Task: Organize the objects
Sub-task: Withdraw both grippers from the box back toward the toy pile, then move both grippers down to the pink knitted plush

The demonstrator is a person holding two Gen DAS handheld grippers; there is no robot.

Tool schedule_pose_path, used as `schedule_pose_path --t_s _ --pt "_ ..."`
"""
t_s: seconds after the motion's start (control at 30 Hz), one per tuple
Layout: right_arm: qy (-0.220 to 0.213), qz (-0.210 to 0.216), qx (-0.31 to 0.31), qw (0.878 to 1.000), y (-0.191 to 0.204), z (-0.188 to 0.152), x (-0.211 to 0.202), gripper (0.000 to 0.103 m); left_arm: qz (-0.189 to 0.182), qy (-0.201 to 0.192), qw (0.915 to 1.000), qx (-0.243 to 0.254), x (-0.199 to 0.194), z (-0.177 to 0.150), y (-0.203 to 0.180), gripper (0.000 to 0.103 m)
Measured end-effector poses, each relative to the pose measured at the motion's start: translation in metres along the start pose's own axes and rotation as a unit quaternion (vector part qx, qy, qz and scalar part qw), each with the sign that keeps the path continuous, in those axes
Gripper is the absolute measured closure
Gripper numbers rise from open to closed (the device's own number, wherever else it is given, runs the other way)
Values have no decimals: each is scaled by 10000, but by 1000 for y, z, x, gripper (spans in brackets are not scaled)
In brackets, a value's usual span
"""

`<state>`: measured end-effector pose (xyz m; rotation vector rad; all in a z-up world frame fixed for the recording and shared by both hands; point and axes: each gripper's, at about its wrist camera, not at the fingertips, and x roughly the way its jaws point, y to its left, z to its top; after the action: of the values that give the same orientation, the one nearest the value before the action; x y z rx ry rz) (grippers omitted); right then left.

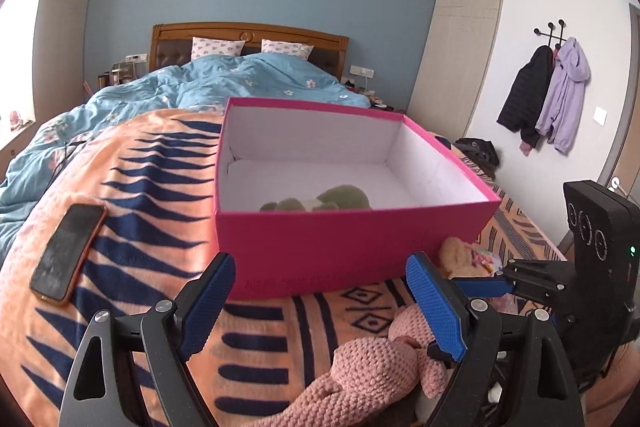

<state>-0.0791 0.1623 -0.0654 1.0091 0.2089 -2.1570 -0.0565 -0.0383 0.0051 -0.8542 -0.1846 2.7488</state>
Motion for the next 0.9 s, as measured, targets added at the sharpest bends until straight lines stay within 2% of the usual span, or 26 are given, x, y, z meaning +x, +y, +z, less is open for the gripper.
schedule_pose_path --t_s 0.17,0.33,0.43,0.6,0.9 --pt "81 27 89 9999 -8 -8 0 32 -117 129 9998 -17 -3 -10 1 14" --pt "100 21 43 9999 -5 -11 -1 32 -11 200 9998 17 -8 -20 1 14" --pt "106 11 94 9999 -4 -12 -1 33 -71 312 9995 54 -9 -27 2 14" --pt "171 31 146 9997 -1 -9 4 35 -142 527 9981 301 -9 -39 -6 14" --pt "172 243 371 9989 -1 -7 8 47 -357 828 9953 364 -4 -51 -6 16"
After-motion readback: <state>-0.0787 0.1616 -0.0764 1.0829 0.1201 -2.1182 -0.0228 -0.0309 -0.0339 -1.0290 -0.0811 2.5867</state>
